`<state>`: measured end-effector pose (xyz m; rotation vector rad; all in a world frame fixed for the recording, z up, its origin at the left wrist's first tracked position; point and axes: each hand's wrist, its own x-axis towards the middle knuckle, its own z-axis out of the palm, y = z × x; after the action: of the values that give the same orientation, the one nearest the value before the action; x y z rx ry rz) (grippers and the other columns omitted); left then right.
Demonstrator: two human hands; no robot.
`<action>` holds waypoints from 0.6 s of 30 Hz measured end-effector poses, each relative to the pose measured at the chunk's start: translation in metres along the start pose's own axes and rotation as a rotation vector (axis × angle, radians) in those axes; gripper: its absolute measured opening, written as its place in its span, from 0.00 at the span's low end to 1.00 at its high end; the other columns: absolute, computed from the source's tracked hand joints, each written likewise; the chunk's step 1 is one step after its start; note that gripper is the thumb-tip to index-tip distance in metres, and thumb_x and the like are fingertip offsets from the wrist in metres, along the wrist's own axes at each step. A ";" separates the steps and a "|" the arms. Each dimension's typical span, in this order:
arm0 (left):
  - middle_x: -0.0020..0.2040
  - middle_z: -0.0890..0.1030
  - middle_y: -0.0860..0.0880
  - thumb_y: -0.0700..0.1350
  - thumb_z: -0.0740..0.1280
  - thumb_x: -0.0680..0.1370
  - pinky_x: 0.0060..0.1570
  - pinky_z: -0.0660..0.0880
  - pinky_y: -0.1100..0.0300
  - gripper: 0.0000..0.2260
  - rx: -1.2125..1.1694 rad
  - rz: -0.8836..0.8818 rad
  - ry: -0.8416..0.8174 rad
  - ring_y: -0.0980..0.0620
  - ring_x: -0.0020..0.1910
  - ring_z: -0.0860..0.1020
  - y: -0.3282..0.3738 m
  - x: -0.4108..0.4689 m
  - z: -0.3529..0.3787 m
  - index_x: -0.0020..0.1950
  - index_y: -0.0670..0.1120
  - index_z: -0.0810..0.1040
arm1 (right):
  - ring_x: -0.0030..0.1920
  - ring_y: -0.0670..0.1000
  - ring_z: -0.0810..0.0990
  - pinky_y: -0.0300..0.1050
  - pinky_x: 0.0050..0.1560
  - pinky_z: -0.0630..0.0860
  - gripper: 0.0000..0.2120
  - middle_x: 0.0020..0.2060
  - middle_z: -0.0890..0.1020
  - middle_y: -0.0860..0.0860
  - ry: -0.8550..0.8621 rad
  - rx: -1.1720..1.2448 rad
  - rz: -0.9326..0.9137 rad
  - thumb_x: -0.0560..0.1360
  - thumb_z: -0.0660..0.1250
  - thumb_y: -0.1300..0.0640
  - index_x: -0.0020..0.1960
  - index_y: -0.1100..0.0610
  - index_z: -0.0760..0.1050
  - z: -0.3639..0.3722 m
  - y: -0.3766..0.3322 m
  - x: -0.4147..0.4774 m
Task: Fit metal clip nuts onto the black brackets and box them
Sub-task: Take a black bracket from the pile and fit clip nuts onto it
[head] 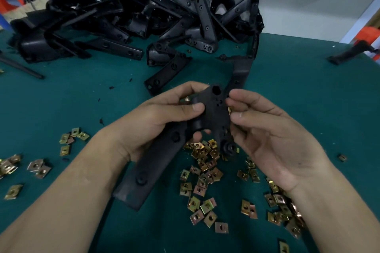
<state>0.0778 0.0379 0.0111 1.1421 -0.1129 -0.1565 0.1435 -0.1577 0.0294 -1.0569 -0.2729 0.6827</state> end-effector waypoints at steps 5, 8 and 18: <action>0.45 0.78 0.38 0.36 0.64 0.78 0.37 0.78 0.60 0.16 0.026 -0.034 -0.004 0.49 0.33 0.78 -0.005 0.001 0.000 0.65 0.43 0.75 | 0.44 0.50 0.87 0.40 0.43 0.82 0.12 0.45 0.87 0.52 0.013 0.004 0.014 0.63 0.72 0.66 0.42 0.53 0.87 -0.001 -0.001 -0.001; 0.47 0.77 0.37 0.37 0.65 0.78 0.38 0.78 0.60 0.16 0.038 -0.039 -0.008 0.49 0.34 0.78 -0.005 0.002 0.001 0.66 0.43 0.76 | 0.43 0.50 0.87 0.39 0.42 0.82 0.12 0.46 0.88 0.54 0.014 -0.003 0.034 0.64 0.72 0.66 0.41 0.53 0.87 -0.001 -0.002 -0.002; 0.47 0.82 0.44 0.40 0.67 0.78 0.40 0.79 0.62 0.15 0.115 -0.007 0.033 0.52 0.36 0.80 -0.006 0.003 0.002 0.64 0.46 0.77 | 0.45 0.51 0.87 0.41 0.44 0.82 0.16 0.51 0.87 0.57 0.088 -0.011 0.065 0.66 0.73 0.63 0.54 0.56 0.85 0.000 0.002 -0.001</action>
<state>0.0797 0.0335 0.0063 1.2596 -0.0895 -0.1383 0.1421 -0.1576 0.0283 -1.1067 -0.1668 0.6916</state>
